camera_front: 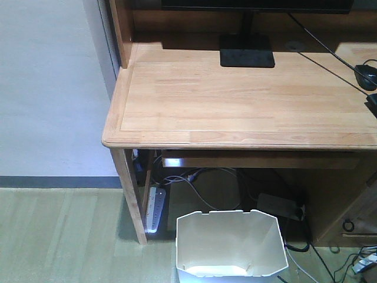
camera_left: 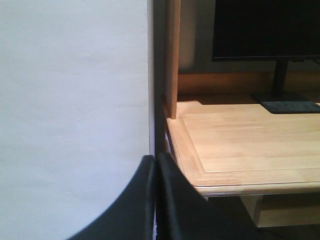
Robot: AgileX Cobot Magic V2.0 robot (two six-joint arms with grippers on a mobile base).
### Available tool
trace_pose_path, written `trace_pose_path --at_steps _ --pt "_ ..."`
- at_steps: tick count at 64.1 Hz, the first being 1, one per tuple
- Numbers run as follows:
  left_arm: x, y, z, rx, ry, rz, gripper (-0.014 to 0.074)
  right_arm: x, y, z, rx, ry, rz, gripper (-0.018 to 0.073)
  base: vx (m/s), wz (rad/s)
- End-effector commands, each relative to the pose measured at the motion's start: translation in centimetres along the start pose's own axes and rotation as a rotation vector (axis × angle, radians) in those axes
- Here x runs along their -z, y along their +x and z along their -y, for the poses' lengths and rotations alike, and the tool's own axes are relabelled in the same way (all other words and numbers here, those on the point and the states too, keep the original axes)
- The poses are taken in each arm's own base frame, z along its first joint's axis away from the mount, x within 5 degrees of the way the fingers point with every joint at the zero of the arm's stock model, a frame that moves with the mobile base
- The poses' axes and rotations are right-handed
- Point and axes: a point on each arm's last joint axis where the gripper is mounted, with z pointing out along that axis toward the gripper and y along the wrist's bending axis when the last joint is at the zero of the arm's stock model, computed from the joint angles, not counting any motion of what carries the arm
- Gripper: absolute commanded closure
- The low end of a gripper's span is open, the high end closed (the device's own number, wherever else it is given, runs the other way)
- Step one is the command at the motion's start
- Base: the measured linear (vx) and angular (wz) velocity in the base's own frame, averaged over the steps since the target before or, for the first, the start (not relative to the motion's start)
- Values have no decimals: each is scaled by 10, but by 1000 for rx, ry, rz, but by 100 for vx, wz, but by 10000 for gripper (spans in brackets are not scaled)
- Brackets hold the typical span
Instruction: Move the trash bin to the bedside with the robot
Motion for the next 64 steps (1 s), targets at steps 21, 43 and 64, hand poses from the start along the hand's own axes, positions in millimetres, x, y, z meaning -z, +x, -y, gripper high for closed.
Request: trace_pose_path --at_steps 21,43,64 --pt "-1 3 -2 13 -15 44 602 1 -14 2 2 14 79 562 0 0" --pt "-1 3 -2 13 -15 44 602 1 -14 2 2 14 79 562 0 0" --pt "-1 3 -2 13 -15 44 602 1 -14 2 2 14 79 562 0 0"
